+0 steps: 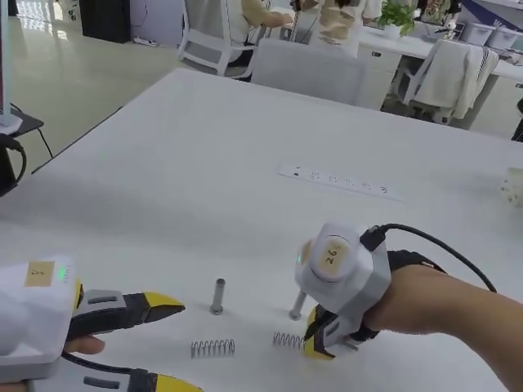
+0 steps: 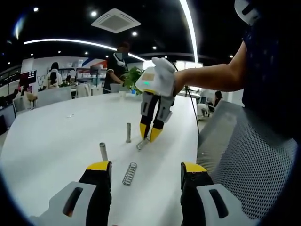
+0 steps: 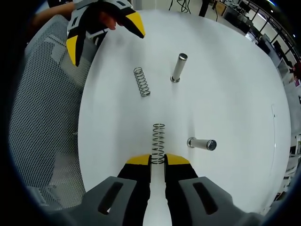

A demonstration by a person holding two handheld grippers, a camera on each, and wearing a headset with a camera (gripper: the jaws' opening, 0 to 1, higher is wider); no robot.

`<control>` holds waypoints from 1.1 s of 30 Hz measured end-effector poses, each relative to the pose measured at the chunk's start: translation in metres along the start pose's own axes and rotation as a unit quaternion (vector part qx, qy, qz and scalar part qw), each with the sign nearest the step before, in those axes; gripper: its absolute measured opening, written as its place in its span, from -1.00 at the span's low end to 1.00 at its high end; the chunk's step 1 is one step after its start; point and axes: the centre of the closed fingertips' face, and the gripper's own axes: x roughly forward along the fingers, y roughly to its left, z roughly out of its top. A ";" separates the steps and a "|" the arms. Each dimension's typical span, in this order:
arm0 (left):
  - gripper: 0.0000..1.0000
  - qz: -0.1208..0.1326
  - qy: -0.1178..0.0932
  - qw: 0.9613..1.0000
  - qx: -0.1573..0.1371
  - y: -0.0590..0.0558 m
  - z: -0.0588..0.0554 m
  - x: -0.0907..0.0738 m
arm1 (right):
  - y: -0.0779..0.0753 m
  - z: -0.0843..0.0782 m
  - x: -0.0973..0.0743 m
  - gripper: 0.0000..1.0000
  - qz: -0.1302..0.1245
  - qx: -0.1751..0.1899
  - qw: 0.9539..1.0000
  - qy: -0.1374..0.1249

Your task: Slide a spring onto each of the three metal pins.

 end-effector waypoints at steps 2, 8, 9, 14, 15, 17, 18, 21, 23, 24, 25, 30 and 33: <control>0.08 -0.004 0.002 1.000 0.003 -0.001 0.002 0.002 | 0.003 0.002 -0.004 -0.84 0.001 -0.002 1.000 -0.002; 0.08 -0.012 0.004 1.000 0.012 -0.001 0.007 0.007 | 0.009 0.008 -0.016 -0.84 0.005 0.000 1.000 -0.014; 0.08 -0.015 0.005 1.000 0.014 -0.002 0.008 0.008 | 0.011 0.009 -0.018 -0.84 0.006 0.000 1.000 -0.016; 0.07 -0.028 0.010 0.999 0.024 -0.005 0.010 0.014 | 0.016 0.012 -0.024 -0.84 0.012 0.003 1.000 -0.027; 0.06 -0.033 0.012 0.999 0.026 -0.006 0.009 0.016 | 0.017 0.012 -0.024 -0.84 0.013 0.002 1.000 -0.026; 0.05 -0.044 0.020 0.998 0.031 -0.009 0.006 0.020 | 0.019 0.012 -0.025 -0.84 0.014 0.001 1.000 -0.026; 0.04 -0.047 0.024 0.998 0.033 -0.010 0.005 0.021 | 0.020 0.012 -0.025 -0.84 0.016 0.001 1.000 -0.026; 0.02 -0.060 0.029 0.997 0.038 -0.014 0.005 0.027 | 0.023 0.012 -0.026 -0.84 0.021 0.001 0.999 -0.027; 0.01 -0.066 0.030 0.997 0.040 -0.015 0.005 0.029 | 0.025 0.012 -0.026 -0.84 0.022 0.001 0.999 -0.027; 0.00 -0.069 0.031 0.996 0.042 -0.015 0.005 0.031 | 0.026 0.012 -0.026 -0.84 0.024 0.001 0.999 -0.027; -0.01 -0.072 0.032 0.996 0.043 -0.015 0.005 0.033 | 0.027 0.013 -0.026 -0.84 0.025 0.001 0.999 -0.028; -0.05 -0.086 0.037 0.994 0.055 -0.017 0.005 0.040 | 0.033 0.017 -0.027 -0.84 0.028 -0.004 0.999 -0.030; -0.09 -0.093 0.039 0.993 0.059 -0.018 0.005 0.045 | 0.034 0.020 -0.028 -0.84 0.030 -0.004 0.999 -0.034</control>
